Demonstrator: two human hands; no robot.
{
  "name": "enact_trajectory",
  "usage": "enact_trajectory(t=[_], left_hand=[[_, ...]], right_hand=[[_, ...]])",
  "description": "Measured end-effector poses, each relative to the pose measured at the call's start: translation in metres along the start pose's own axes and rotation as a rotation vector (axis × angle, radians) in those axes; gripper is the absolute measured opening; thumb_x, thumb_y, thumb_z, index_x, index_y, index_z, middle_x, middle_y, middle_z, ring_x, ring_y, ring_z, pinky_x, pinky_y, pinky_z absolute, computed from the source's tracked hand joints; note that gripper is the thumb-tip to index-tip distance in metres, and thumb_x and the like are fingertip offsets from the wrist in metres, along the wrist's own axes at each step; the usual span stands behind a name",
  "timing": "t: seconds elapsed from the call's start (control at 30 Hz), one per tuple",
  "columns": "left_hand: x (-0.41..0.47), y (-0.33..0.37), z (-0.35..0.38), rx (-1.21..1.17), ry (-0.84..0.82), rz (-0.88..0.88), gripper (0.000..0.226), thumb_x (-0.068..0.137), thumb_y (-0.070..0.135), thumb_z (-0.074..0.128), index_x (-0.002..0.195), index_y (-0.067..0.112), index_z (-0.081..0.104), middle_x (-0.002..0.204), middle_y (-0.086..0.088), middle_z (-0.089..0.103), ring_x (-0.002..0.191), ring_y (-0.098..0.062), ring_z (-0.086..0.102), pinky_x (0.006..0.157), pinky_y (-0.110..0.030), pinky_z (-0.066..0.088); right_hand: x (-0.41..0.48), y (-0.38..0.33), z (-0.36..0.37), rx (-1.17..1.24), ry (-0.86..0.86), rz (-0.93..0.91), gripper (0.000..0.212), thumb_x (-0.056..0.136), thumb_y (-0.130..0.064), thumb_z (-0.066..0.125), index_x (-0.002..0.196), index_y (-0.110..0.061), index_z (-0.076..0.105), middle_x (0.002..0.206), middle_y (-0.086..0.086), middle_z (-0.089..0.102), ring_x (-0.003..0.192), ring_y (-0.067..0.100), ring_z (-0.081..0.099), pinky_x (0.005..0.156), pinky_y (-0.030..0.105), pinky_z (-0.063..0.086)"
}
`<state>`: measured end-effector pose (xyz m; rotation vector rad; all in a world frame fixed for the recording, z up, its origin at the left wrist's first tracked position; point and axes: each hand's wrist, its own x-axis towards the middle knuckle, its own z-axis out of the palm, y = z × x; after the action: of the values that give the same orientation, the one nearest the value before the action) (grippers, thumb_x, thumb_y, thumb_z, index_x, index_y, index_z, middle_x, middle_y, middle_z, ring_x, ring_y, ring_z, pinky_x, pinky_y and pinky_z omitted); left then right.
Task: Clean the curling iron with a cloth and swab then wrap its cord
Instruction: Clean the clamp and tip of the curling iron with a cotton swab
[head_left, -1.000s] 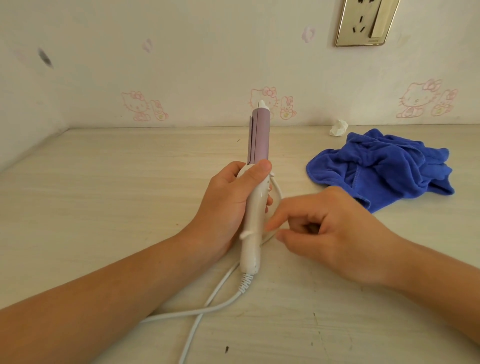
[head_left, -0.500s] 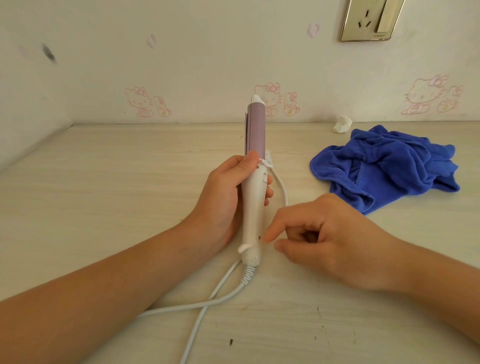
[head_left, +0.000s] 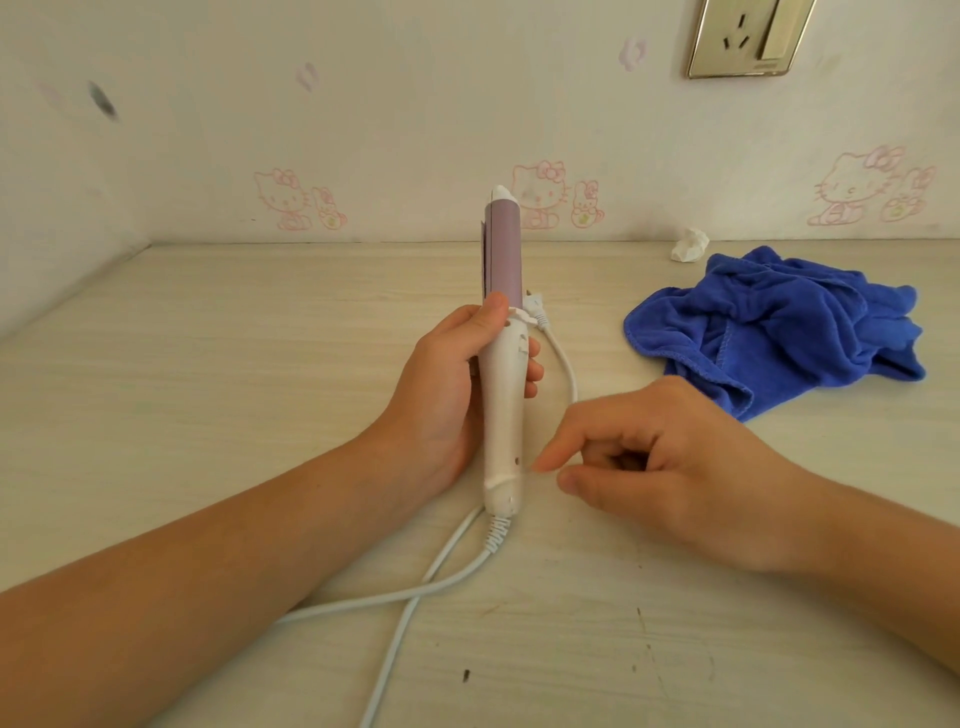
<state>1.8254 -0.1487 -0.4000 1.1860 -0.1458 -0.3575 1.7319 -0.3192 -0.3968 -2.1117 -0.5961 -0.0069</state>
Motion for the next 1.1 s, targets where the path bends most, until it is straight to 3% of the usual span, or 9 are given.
enact_trajectory(t=[0.27,0.43,0.53,0.73,0.9,1.0,1.1], left_hand=[[0.000,0.004,0.001,-0.074,0.009,-0.052,0.037,0.106,0.032,0.046,0.106,0.000,0.065,0.087,-0.012,0.066,0.070,-0.018,0.064,0.062,-0.026,0.057],[0.000,0.004,0.001,-0.094,0.025,-0.074,0.041,0.108,0.030,0.043,0.115,-0.004,0.065,0.086,-0.012,0.067,0.073,-0.019,0.064,0.067,-0.028,0.058],[-0.001,0.005,0.002,-0.097,0.021,-0.083,0.042,0.108,0.029,0.041,0.117,-0.005,0.064,0.086,-0.012,0.067,0.073,-0.019,0.064,0.068,-0.028,0.058],[0.001,0.004,-0.001,-0.091,0.005,-0.084,0.040,0.108,0.029,0.040,0.112,-0.002,0.065,0.087,-0.011,0.067,0.073,-0.019,0.063,0.068,-0.030,0.055],[0.001,-0.001,-0.003,-0.027,-0.054,-0.096,0.042,0.105,0.037,0.044,0.102,0.004,0.069,0.083,-0.010,0.066,0.071,-0.020,0.061,0.070,-0.033,0.053],[0.000,-0.003,-0.003,-0.028,-0.084,-0.116,0.045,0.105,0.040,0.043,0.098,0.005,0.069,0.080,-0.010,0.066,0.071,-0.022,0.060,0.071,-0.034,0.049],[0.000,-0.003,-0.003,0.004,-0.097,-0.108,0.047,0.106,0.042,0.041,0.101,0.004,0.067,0.080,-0.011,0.065,0.067,-0.021,0.061,0.065,-0.031,0.053]], right_hand=[[0.000,0.003,0.001,-0.028,-0.049,0.003,0.015,0.094,-0.008,0.071,0.096,-0.021,0.076,0.050,-0.007,0.043,0.044,0.004,0.038,0.053,0.008,0.034],[0.001,0.005,0.000,-0.030,-0.013,0.014,0.014,0.094,-0.008,0.070,0.096,-0.021,0.076,0.051,-0.003,0.045,0.045,0.004,0.040,0.053,0.009,0.035],[0.001,0.003,0.002,-0.036,-0.075,-0.005,0.015,0.094,-0.008,0.070,0.096,-0.021,0.076,0.051,-0.005,0.044,0.045,0.005,0.039,0.053,0.010,0.034],[0.000,0.004,0.002,-0.037,-0.053,-0.003,0.015,0.093,-0.008,0.071,0.095,-0.022,0.076,0.050,-0.003,0.044,0.045,0.005,0.039,0.053,0.008,0.034],[0.006,0.007,-0.002,-0.022,0.158,0.023,0.019,0.094,-0.007,0.071,0.093,-0.025,0.075,0.049,-0.007,0.043,0.044,0.006,0.035,0.051,0.012,0.033],[0.005,0.003,0.000,-0.015,0.084,0.009,0.019,0.093,-0.007,0.071,0.094,-0.025,0.077,0.049,-0.006,0.044,0.045,0.005,0.035,0.050,0.015,0.035],[0.011,0.004,-0.002,-0.014,0.224,0.007,0.015,0.093,-0.008,0.071,0.093,-0.022,0.078,0.048,0.000,0.044,0.045,0.007,0.034,0.050,0.015,0.035]])
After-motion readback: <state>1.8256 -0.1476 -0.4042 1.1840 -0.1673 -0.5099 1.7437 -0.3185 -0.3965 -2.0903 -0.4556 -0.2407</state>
